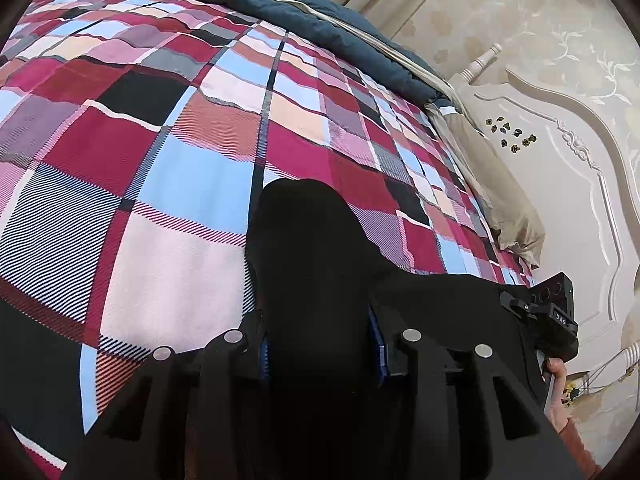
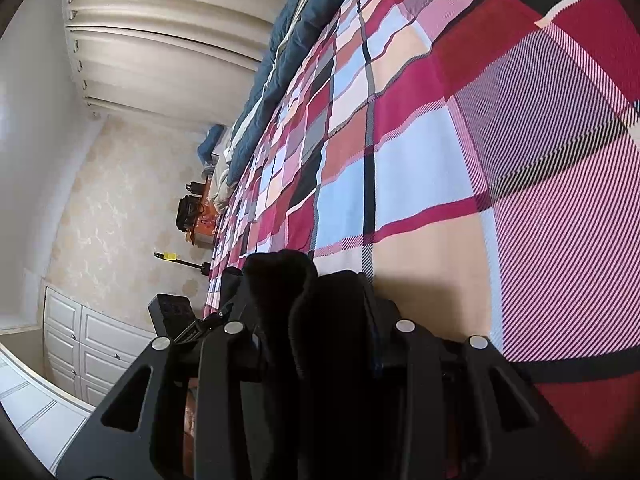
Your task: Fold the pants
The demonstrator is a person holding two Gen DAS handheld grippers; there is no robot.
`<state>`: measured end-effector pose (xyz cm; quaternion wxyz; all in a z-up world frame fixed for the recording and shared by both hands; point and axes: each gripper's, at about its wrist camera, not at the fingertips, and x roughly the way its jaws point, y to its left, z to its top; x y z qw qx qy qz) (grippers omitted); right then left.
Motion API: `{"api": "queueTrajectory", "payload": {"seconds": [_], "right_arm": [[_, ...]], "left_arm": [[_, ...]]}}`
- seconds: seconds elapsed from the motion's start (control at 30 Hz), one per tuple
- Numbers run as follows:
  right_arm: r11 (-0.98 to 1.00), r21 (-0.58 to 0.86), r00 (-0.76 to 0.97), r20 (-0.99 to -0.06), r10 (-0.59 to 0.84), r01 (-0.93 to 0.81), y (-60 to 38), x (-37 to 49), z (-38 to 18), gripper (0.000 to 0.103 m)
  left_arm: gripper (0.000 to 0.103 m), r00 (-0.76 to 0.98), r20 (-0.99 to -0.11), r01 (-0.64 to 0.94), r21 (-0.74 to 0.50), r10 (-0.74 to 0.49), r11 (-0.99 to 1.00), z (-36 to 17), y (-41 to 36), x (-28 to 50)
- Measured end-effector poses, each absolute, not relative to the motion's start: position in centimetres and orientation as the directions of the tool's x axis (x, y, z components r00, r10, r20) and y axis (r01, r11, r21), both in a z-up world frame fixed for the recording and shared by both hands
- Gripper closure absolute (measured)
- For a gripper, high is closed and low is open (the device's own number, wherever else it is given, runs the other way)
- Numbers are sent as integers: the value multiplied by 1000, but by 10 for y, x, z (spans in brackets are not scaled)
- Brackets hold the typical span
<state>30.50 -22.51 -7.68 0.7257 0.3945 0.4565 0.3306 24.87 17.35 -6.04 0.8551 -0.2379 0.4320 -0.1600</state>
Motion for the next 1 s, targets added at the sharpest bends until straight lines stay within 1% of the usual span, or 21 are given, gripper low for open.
{"api": "queueTrajectory", "payload": {"seconds": [0.03, 0.13, 0.17, 0.2, 0.23, 0.27, 0.3, 0.33, 0.37, 0.43, 0.5, 0.6, 0.73, 0.9, 1.0], "right_arm": [[471, 874, 364, -403, 840, -119, -225, 305, -77, 70], [453, 884, 362, -387, 848, -116, -226, 306, -76, 67], [451, 886, 363, -385, 848, -113, -226, 305, -75, 64], [454, 884, 364, -389, 846, -112, -226, 303, -72, 58], [460, 881, 365, -395, 843, -110, -227, 301, -69, 51], [468, 877, 368, -403, 838, -107, -228, 298, -65, 47], [474, 875, 374, -408, 833, -100, -231, 293, -60, 40], [469, 878, 383, -403, 831, -95, -235, 286, -56, 34], [465, 880, 389, -398, 831, -93, -240, 282, -54, 32], [472, 877, 414, -399, 818, -86, -257, 262, -45, 27], [488, 869, 430, -413, 803, -77, -271, 244, -42, 24], [514, 857, 437, -447, 780, -40, -290, 211, -44, 23], [508, 861, 429, -448, 784, -30, -297, 182, -47, 23], [493, 869, 406, -436, 803, -40, -279, 169, -50, 20], [525, 850, 399, -463, 791, -54, -260, 173, -48, 16]], "left_arm": [[63, 576, -662, 67, -547, -480, 835, -60, 173, 249], [57, 568, -643, 79, -579, -514, 812, -61, 176, 249], [51, 562, -625, 88, -606, -542, 790, -60, 177, 248], [44, 560, -616, 90, -619, -554, 780, -60, 178, 247], [40, 560, -605, 92, -634, -567, 768, -58, 179, 244], [30, 560, -597, 94, -643, -574, 760, -56, 180, 241], [22, 561, -589, 97, -652, -582, 752, -53, 181, 238], [21, 562, -584, 95, -658, -586, 747, -51, 182, 233], [19, 564, -587, 83, -660, -581, 747, -48, 184, 226], [17, 567, -590, 47, -673, -574, 738, -47, 192, 213], [17, 562, -580, -7, -716, -589, 698, -49, 203, 192], [17, 560, -531, -38, -783, -636, 621, -52, 214, 161], [17, 552, -485, -62, -835, -678, 546, -56, 213, 125], [16, 534, -409, -84, -897, -740, 435, -66, 202, 97], [15, 542, -418, -70, -887, -729, 457, -66, 194, 95]]}}
